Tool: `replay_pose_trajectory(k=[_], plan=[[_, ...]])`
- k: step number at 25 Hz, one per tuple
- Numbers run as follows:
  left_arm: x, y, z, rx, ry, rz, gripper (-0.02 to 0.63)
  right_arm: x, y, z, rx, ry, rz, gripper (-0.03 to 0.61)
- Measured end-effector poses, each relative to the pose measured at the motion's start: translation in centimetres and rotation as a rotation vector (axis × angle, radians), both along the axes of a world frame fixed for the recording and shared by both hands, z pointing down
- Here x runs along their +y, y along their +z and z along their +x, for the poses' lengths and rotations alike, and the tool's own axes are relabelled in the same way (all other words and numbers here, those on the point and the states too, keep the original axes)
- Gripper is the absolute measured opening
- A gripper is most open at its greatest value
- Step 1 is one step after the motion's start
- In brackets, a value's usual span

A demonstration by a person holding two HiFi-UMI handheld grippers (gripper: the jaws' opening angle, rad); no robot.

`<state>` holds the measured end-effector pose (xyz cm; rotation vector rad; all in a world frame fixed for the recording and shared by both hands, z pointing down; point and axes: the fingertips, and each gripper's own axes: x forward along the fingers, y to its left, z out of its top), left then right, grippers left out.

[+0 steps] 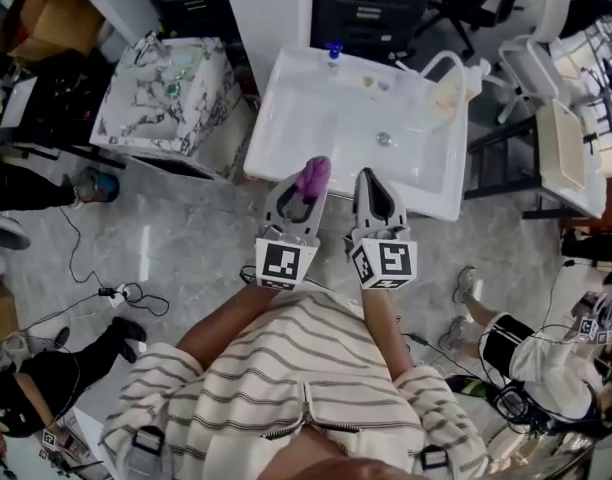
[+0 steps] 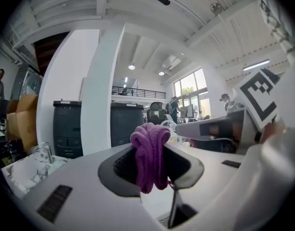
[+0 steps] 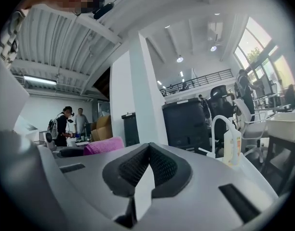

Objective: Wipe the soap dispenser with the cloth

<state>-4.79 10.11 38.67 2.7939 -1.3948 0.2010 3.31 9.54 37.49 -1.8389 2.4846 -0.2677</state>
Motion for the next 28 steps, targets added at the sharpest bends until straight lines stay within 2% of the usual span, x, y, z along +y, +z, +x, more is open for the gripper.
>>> replay_pose_trajectory(k=[6,13,19,28], plan=[[-8.8,-0.2,-0.3,0.004,0.082,-0.011,0.117,-8.7,-0.2,-1.0,0.009,0.073,-0.017,-0.003],[-14.4,1.3,0.0,0.010,0.117,-0.043,0.117,-13.6,0.5,-1.1,0.019,0.092,-0.048,-0.003],[-17.2,1.9,0.6,0.011,0.089,-0.058,0.117,-16.4,1.2,-0.2,0.018,0.072,-0.065,-0.003],[-20.3,4.0,1.8,-0.019,-0.007,-0.095,0.117,-20.5,3.8,2.2,-0.005,0.009,-0.102,-0.003]])
